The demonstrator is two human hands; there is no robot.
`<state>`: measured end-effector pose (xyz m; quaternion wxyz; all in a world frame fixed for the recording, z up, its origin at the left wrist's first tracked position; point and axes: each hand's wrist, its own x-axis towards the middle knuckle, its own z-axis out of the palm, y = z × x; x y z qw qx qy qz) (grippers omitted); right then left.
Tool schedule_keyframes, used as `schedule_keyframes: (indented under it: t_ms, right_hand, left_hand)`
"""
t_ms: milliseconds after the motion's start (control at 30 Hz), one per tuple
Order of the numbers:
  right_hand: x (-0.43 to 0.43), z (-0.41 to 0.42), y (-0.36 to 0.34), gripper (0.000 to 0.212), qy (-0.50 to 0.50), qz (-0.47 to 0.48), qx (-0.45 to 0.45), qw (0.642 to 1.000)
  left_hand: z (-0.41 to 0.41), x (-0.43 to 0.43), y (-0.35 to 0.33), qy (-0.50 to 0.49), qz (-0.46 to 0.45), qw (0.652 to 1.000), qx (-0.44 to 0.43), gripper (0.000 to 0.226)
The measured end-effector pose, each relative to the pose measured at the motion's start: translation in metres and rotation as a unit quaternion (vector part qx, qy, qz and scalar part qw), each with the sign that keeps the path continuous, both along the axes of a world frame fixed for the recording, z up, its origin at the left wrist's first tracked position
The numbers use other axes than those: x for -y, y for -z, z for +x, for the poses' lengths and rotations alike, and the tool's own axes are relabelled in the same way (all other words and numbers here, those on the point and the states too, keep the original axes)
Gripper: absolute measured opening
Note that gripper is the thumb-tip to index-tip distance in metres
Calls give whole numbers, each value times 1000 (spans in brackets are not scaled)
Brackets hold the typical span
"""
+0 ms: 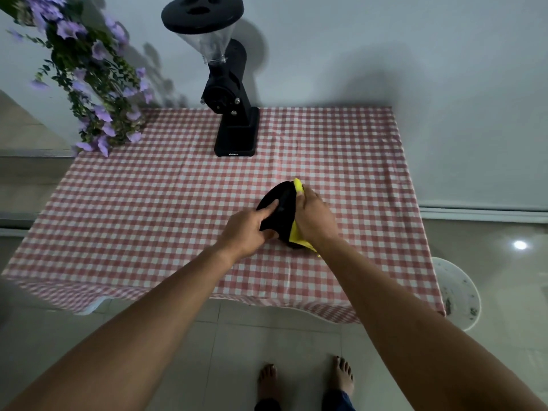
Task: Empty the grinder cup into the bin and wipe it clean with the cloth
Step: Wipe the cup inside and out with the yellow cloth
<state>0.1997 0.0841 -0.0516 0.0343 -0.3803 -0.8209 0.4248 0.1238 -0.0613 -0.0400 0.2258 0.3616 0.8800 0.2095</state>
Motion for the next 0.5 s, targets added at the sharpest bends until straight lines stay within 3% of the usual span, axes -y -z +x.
schedule_keyframes:
  t_ms: [100,233,500]
  right_hand:
    - [-9,-10,-5,55,10,-11,39,999]
    - [-10,-11,3,69,33,-70,10,997]
    - [13,19,14,52,29,-66,-75,995]
  left_hand:
    - [5,-1,-4,24,-2,999,-24,70]
    - [7,-5,-4,13,-4,1000,-16,70]
    - [3,-3,0,-98,26,992,71,71]
